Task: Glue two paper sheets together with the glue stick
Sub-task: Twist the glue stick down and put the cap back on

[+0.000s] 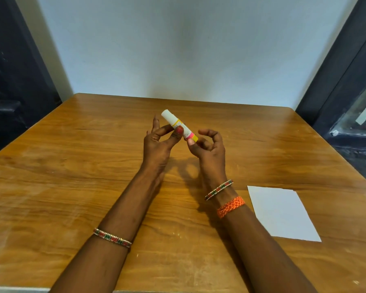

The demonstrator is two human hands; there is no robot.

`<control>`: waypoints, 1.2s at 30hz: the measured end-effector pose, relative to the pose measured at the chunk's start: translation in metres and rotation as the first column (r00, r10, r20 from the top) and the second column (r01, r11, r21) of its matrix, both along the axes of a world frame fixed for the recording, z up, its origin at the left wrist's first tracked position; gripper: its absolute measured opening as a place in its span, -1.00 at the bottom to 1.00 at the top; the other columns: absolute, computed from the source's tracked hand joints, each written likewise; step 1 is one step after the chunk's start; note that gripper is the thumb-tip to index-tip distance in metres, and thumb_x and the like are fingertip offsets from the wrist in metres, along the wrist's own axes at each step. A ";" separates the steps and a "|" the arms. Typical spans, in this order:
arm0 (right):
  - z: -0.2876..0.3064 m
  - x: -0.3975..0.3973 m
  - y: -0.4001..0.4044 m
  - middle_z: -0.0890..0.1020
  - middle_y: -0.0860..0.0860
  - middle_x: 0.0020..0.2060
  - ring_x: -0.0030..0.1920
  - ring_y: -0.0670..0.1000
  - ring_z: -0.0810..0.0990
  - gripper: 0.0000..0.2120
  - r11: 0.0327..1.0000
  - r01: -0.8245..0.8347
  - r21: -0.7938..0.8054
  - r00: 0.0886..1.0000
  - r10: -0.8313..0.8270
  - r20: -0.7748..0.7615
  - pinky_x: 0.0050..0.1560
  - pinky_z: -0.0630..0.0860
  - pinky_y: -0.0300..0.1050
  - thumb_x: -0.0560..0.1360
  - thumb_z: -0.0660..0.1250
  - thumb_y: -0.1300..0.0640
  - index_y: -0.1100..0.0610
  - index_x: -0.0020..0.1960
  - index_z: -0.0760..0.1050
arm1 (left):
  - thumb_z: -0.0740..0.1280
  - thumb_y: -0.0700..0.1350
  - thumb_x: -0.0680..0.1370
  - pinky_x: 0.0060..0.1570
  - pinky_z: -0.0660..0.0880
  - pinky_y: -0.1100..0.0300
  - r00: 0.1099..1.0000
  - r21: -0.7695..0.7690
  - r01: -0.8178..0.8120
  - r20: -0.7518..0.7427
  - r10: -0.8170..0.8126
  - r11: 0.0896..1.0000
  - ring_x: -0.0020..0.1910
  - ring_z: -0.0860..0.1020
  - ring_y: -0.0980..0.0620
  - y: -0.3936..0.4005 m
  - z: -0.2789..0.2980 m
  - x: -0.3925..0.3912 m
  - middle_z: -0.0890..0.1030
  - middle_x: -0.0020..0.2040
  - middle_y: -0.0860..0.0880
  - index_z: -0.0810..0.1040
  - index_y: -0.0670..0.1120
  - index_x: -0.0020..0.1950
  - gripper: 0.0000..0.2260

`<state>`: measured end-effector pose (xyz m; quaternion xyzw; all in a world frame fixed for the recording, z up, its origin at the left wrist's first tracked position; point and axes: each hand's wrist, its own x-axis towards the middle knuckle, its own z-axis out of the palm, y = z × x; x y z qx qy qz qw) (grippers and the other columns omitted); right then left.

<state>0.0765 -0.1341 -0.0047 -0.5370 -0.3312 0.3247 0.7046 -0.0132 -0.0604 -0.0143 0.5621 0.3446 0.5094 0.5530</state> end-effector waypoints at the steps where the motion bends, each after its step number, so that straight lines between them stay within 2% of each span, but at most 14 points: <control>1: 0.002 0.000 0.000 0.59 0.00 -0.15 -0.12 -0.13 0.54 -0.77 0.999 -0.048 -0.024 0.997 0.046 -0.070 -0.12 0.41 -0.21 0.49 0.31 0.22 0.11 0.13 0.39 | 0.45 0.11 0.23 0.43 0.10 -0.19 1.000 -0.009 0.012 0.009 -0.011 1.000 0.51 0.06 0.01 0.000 0.000 0.000 0.17 0.51 0.12 0.65 0.12 -0.10 -0.73; 4: 0.001 0.001 -0.001 0.62 0.03 -0.24 -0.16 -0.11 0.57 -0.82 0.987 -0.137 -0.080 0.981 0.123 -0.153 -0.16 0.31 -0.18 0.58 0.16 0.04 0.10 0.09 0.41 | 0.45 -0.01 0.35 0.44 0.09 -0.12 0.999 -0.029 0.030 0.031 -0.029 0.999 0.51 0.07 0.02 -0.001 0.001 0.000 0.18 0.52 0.09 0.63 0.04 -0.04 -0.79; 7: 0.000 0.001 -0.001 0.62 0.01 -0.29 -0.16 -0.10 0.57 -0.89 0.988 -0.130 -0.079 0.983 0.118 -0.139 -0.16 0.31 -0.16 0.57 0.19 0.05 0.08 -0.03 0.42 | 0.41 -0.12 0.43 0.30 0.18 0.10 0.998 -0.032 0.013 0.056 -0.011 0.999 0.49 0.12 0.05 -0.002 0.001 0.002 0.15 0.52 0.08 0.61 -0.09 0.08 -0.77; 9: 0.000 0.001 0.000 0.63 0.02 -0.27 -0.17 -0.14 0.57 -0.96 0.989 -0.131 -0.061 0.985 0.123 -0.125 -0.15 0.31 -0.16 0.55 0.23 0.11 0.05 -0.08 0.39 | 0.41 -0.12 0.43 0.24 0.19 0.13 0.999 -0.023 -0.014 0.051 0.015 1.000 0.48 0.14 0.07 -0.001 0.001 0.003 0.15 0.53 0.09 0.59 -0.15 0.13 -0.72; 11: 0.001 0.002 -0.001 0.65 0.07 -0.21 -0.20 -0.20 0.60 -0.90 0.991 -0.131 -0.026 0.985 0.127 -0.118 -0.15 0.34 -0.19 0.52 0.27 0.23 0.05 -0.07 0.39 | 0.41 -0.13 0.43 0.26 0.20 0.11 0.999 -0.023 -0.035 0.038 0.036 0.999 0.48 0.14 0.07 0.000 0.001 0.003 0.14 0.53 0.09 0.59 -0.16 0.15 -0.70; 14: 0.003 0.004 -0.003 0.61 0.17 -0.09 -0.15 -0.12 0.58 -0.76 0.995 -0.104 0.004 0.987 0.103 -0.121 -0.17 0.41 -0.23 0.44 0.33 0.39 0.06 -0.11 0.43 | 0.41 -0.13 0.43 0.33 0.21 0.07 0.998 -0.029 -0.046 0.033 0.047 0.999 0.48 0.15 0.06 0.000 0.001 0.005 0.14 0.53 0.09 0.59 -0.14 0.14 -0.71; 17: 0.005 0.004 -0.002 0.60 0.05 -0.11 -0.14 -0.10 0.51 -0.81 0.994 -0.097 -0.045 0.982 0.088 -0.166 -0.15 0.32 -0.15 0.43 0.32 0.32 0.04 -0.09 0.48 | 0.41 -0.13 0.43 0.24 0.25 0.16 0.997 -0.035 -0.034 0.064 0.036 0.999 0.47 0.19 0.05 -0.002 0.003 0.005 0.16 0.53 0.08 0.60 -0.08 0.06 -0.78; 19: 0.004 0.005 0.000 0.62 -0.01 -0.14 -0.11 -0.06 0.48 -0.91 0.988 -0.133 -0.078 0.975 0.116 -0.190 -0.08 0.28 -0.07 0.48 0.28 0.16 0.00 -0.08 0.51 | 0.41 -0.14 0.43 0.20 0.24 0.19 0.997 -0.046 -0.021 0.077 0.024 0.999 0.46 0.19 0.06 -0.003 0.003 0.005 0.15 0.53 0.08 0.60 -0.07 0.04 -0.80; 22: 0.002 0.006 0.000 0.64 -0.03 -0.29 -0.17 -0.06 0.50 -0.81 0.974 -0.185 -0.128 0.965 0.155 -0.212 -0.04 0.27 -0.02 0.56 0.16 -0.03 0.01 -0.05 0.51 | 0.43 -0.10 0.39 0.25 0.23 0.15 0.997 -0.029 -0.007 0.078 0.009 1.000 0.46 0.19 0.07 -0.004 0.003 0.006 0.16 0.52 0.08 0.60 -0.10 0.08 -0.73; 25: 0.002 0.004 -0.002 0.58 -0.03 -0.34 -0.26 -0.11 0.51 -0.81 0.981 -0.157 -0.110 0.976 0.138 -0.167 -0.12 0.33 -0.12 0.59 0.15 0.01 0.05 -0.08 0.48 | 0.40 -0.13 0.43 0.22 0.24 0.15 0.997 -0.026 -0.022 0.069 0.024 0.999 0.46 0.19 0.06 -0.004 0.003 0.006 0.16 0.52 0.10 0.59 -0.14 0.12 -0.73; 29: 0.001 0.004 -0.002 0.60 0.02 -0.25 -0.36 -0.28 0.54 -0.94 0.985 -0.166 -0.043 0.981 0.161 -0.109 -0.18 0.32 -0.19 0.56 0.21 0.16 0.05 -0.07 0.43 | 0.40 -0.13 0.45 0.30 0.22 0.08 0.997 -0.025 -0.053 0.046 0.055 0.998 0.46 0.19 0.05 -0.002 0.002 0.006 0.15 0.52 0.12 0.58 -0.18 0.16 -0.69; 31: 0.003 0.005 -0.003 0.60 0.02 -0.19 -0.34 -0.31 0.53 -0.88 0.984 -0.175 -0.044 0.981 0.170 -0.092 -0.20 0.33 -0.23 0.53 0.24 0.25 0.05 -0.04 0.43 | 0.40 -0.13 0.44 0.34 0.21 0.05 0.997 -0.033 -0.062 0.047 0.063 0.998 0.46 0.19 0.05 -0.001 0.002 0.006 0.15 0.52 0.13 0.58 -0.18 0.16 -0.69; 34: 0.005 0.007 -0.003 0.55 -0.04 -0.18 -0.21 -0.18 0.49 -0.82 0.986 -0.160 -0.046 0.979 0.152 -0.139 -0.22 0.33 -0.23 0.49 0.27 0.32 0.05 -0.06 0.46 | 0.41 -0.13 0.43 0.35 0.23 0.03 0.996 -0.039 -0.062 0.056 0.065 0.997 0.45 0.21 0.05 -0.002 0.003 0.005 0.17 0.52 0.12 0.59 -0.16 0.14 -0.71; 36: 0.003 0.010 -0.001 0.55 -0.06 -0.16 -0.15 -0.10 0.46 -0.90 0.984 -0.168 -0.065 0.974 0.155 -0.165 -0.17 0.30 -0.16 0.51 0.28 0.20 0.02 -0.06 0.49 | 0.40 -0.15 0.44 0.30 0.25 0.09 0.995 -0.059 -0.050 0.078 0.055 0.997 0.43 0.25 0.06 -0.004 0.005 0.005 0.25 0.49 0.08 0.60 -0.10 0.07 -0.79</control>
